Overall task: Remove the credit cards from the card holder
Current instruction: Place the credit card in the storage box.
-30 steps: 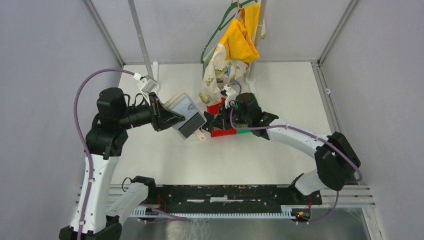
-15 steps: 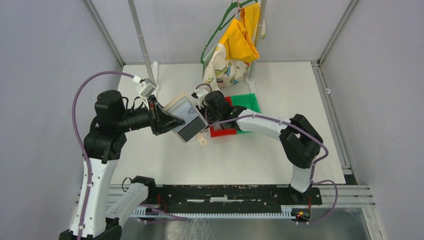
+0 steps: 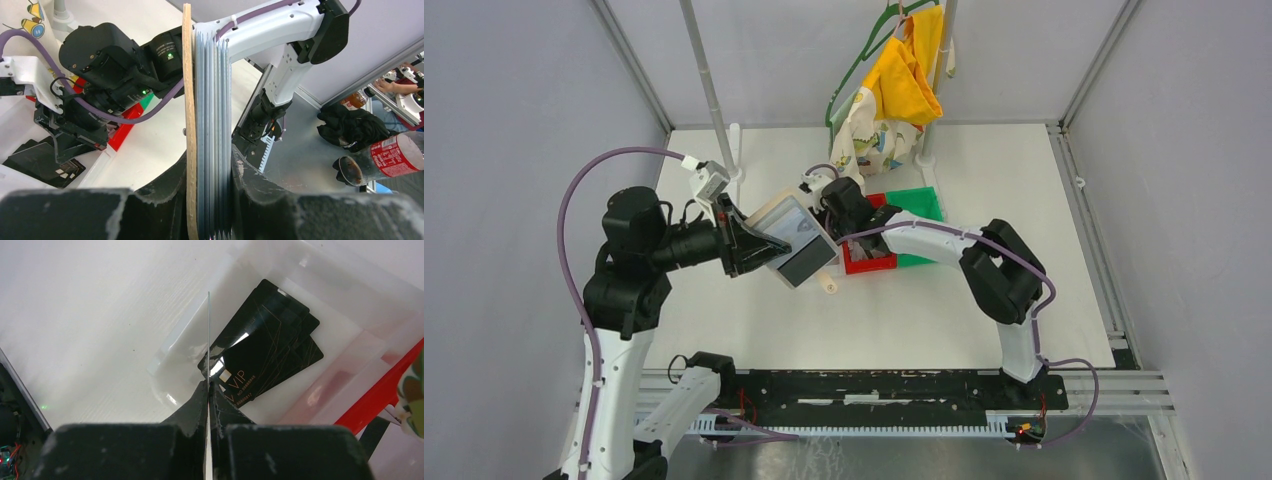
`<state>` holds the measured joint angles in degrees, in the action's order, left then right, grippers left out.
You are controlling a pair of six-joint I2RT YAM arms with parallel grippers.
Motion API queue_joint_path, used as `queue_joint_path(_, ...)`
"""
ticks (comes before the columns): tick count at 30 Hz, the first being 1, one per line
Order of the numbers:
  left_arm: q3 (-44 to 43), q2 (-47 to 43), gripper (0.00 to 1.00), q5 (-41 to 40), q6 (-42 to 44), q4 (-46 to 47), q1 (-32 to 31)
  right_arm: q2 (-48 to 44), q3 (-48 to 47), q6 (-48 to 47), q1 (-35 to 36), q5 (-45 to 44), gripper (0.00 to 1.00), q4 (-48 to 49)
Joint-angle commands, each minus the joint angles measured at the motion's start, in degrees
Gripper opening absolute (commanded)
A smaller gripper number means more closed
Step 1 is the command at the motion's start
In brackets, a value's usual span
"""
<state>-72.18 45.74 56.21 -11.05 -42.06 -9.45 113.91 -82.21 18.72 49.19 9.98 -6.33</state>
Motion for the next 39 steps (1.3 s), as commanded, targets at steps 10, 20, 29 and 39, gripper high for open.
queue_joint_path(10, -4.0, -0.7, 0.24, 2.6, 0.8, 2.0, 0.2, 1.8, -3.1, -2.7, 0.1, -3.4, 0.26, 0.5)
queue_joint_path(20, -4.0, -0.8, 0.24, 2.7, 0.3, 2.3, 0.1, -11.4, 3.2, -4.4, 2.5, -9.4, 0.60, 3.3)
queue_joint_path(29, -0.9, -2.4, 0.19, -2.9, -6.3, 14.8, 0.1, -41.8, 34.1, 6.9, 5.2, -10.7, 0.98, 24.3)
queue_joint_path(39, 0.6, -1.5, 0.16, -10.6, -18.9, 28.8, 0.1, -62.1, 55.3, 18.8, 5.2, -7.4, 0.98, 52.7)
